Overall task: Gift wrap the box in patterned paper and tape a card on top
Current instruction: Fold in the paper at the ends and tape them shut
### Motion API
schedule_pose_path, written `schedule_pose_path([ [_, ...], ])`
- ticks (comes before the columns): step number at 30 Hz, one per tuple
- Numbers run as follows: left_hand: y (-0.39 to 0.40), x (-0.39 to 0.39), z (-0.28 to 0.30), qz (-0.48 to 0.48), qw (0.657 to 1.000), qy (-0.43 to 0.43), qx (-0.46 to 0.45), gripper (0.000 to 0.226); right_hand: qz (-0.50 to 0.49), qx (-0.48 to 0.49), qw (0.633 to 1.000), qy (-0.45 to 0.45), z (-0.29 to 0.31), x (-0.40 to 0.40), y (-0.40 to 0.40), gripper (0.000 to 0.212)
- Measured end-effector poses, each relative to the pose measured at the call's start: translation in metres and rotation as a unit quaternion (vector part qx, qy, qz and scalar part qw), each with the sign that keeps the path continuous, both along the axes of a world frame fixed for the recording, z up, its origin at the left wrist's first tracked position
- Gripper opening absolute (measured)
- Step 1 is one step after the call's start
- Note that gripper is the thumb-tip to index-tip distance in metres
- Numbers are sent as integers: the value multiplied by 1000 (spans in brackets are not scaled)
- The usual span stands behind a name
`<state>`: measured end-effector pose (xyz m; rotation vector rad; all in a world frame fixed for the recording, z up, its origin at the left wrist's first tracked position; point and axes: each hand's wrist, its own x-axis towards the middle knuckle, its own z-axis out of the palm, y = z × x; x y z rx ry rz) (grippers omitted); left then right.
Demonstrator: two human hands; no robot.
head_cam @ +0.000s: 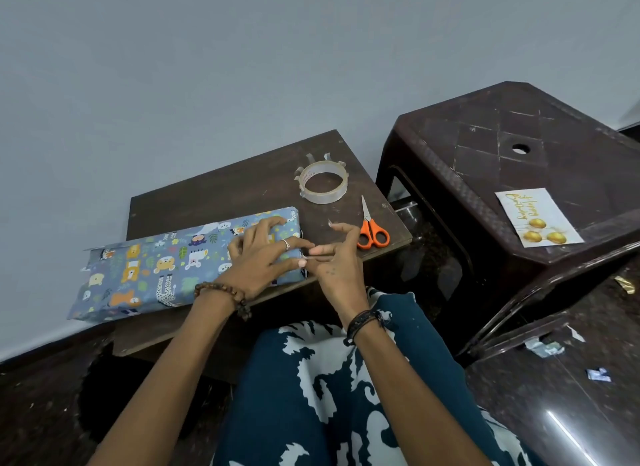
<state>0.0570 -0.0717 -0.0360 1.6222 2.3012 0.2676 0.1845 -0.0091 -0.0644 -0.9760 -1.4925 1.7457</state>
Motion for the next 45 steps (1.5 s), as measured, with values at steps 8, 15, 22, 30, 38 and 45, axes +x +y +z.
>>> schedule_pose_path([
  [8,1,-14,-7,-60,992,114,3,96,31,-22,999,9,3,8,-5,59],
  [15,-1,-12,-10,-100,984,139,45,87,17,-178,981,74,11,11,1,15],
  [22,-3,-11,-12,-109,982,134,74,81,-21,-197,977,74,9,22,15,5],
  [30,-3,-13,-17,-128,978,131,105,61,43,-184,977,99,1,27,15,4],
  [38,-2,-16,-17,-129,980,133,78,63,27,-149,985,80,-3,19,4,8],
  [45,-2,-17,-17,-142,977,139,78,67,-31,-166,982,87,-4,11,-6,11],
])
